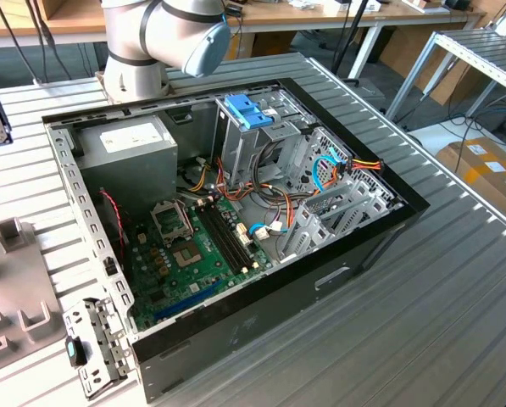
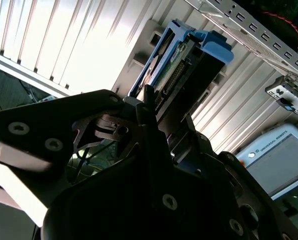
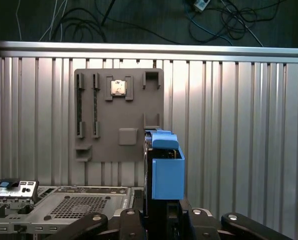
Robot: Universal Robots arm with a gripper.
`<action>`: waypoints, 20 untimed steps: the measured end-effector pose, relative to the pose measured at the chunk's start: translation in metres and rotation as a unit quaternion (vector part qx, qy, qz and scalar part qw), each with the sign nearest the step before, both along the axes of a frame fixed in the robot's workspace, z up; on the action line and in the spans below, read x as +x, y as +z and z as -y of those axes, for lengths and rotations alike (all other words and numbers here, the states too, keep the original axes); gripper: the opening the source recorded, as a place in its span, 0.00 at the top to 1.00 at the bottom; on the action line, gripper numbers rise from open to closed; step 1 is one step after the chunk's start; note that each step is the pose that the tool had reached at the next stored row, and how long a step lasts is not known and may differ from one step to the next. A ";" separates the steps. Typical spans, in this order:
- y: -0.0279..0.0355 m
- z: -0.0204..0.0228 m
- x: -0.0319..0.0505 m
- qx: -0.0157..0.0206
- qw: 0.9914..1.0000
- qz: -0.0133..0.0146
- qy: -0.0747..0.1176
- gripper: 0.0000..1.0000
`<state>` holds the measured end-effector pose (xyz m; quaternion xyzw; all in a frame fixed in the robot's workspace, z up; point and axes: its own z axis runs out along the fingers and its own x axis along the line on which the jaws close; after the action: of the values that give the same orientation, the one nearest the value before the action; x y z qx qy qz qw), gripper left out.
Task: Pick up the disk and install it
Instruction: 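Pick up the disk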
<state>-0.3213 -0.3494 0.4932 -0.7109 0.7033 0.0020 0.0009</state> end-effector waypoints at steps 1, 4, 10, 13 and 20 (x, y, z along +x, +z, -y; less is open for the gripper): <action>0.0000 0.0000 0.0009 0.000 1.000 0.000 0.000 0.65; 0.0000 0.0000 0.0057 0.000 1.000 0.000 0.000 0.65; -0.0001 0.0000 0.0125 0.000 1.000 0.000 0.000 0.65; 0.0000 0.0000 0.0159 0.000 1.000 0.000 0.000 0.65; 0.0000 0.0000 0.0214 0.000 1.000 0.000 0.000 0.65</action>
<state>-0.2999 -0.3495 0.4932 -0.7109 0.7033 0.0020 0.0009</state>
